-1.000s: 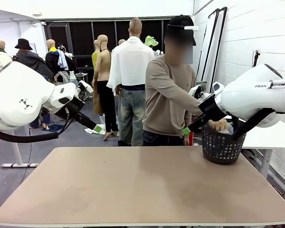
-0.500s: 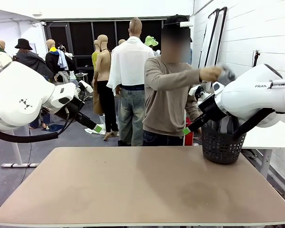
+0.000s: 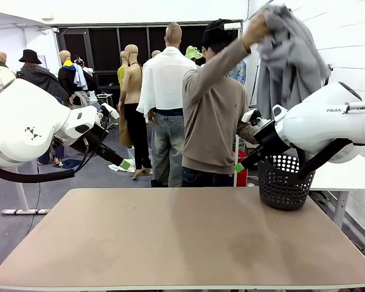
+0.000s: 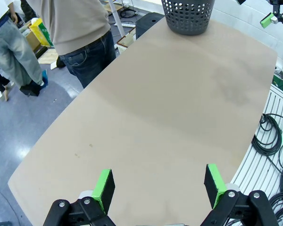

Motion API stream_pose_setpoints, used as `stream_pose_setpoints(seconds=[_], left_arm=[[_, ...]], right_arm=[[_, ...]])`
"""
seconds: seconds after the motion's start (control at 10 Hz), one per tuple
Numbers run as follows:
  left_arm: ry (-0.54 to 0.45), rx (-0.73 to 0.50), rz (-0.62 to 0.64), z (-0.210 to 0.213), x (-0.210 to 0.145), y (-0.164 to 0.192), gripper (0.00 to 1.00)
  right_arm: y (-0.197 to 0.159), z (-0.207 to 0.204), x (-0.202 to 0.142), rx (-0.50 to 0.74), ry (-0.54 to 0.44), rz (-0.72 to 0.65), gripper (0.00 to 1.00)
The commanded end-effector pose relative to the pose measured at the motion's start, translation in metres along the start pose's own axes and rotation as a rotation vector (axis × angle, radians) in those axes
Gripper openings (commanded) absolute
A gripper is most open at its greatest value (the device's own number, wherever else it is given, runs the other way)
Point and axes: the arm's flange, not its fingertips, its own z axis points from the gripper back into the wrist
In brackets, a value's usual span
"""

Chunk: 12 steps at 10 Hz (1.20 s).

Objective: Fold the training pants.
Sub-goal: Grab both ends of the Training pants handed by a person.

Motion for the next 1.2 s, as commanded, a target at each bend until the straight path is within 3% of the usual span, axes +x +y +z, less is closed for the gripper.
stream_pose_setpoints(seconds=[0.0,1.1], left_arm=[[0.005,-0.004,-0.004,-0.0003,-0.0011,0.0008,1.0],[0.005,-0.004,-0.004,-0.0003,-0.0011,0.0008,1.0]], right_arm=[[-0.0003,-0.0004,-0.0001,0.005,-0.003,-0.004,1.0],[-0.0003,-0.0004,-0.0001,0.005,-0.003,-0.004,1.0]])
